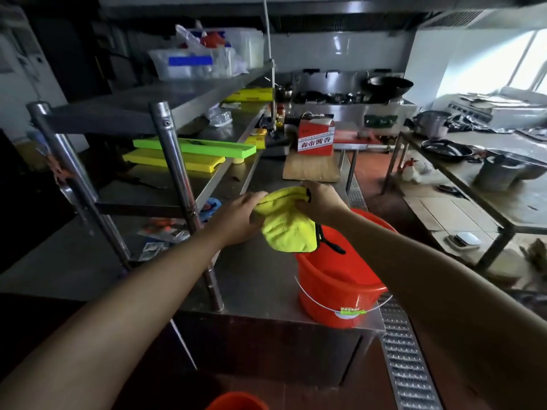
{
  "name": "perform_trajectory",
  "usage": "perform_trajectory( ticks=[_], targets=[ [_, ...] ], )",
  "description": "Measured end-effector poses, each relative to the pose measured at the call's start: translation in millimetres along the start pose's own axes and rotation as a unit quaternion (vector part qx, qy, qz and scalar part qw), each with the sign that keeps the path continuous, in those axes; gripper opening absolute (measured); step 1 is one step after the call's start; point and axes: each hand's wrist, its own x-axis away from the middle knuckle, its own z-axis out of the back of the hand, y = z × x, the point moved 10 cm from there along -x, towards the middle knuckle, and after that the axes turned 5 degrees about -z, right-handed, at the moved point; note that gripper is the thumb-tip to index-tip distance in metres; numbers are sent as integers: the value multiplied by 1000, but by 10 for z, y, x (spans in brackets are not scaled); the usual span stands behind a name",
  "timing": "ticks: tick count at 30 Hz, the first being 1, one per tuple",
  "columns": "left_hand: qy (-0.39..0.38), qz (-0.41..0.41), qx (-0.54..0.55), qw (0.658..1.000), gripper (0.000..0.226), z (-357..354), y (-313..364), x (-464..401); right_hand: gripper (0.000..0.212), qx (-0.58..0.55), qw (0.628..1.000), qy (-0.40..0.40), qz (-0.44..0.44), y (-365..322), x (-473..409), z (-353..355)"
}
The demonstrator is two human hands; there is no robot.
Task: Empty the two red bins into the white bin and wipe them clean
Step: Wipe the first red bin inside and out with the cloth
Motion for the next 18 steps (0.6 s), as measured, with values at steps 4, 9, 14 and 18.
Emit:
perform_trajectory(
  ticks=[4,9,14,18],
  targets=[
    [19,3,-4,1000,62,46,221,-346,24,14,1000,10,16,249,-131,399],
    [11,-17,20,1000,51,-256,693,-610,27,10,1000,4,-11,850,-20,584],
    [-134,48,73,987,65,-1211,866,-393,28,29,999,-25,-24,1507,618,288],
    [-320,-28,15,947,68,-2063,1077,84,35,32,995,-90,-12,1836,1287,-71]
  ],
)
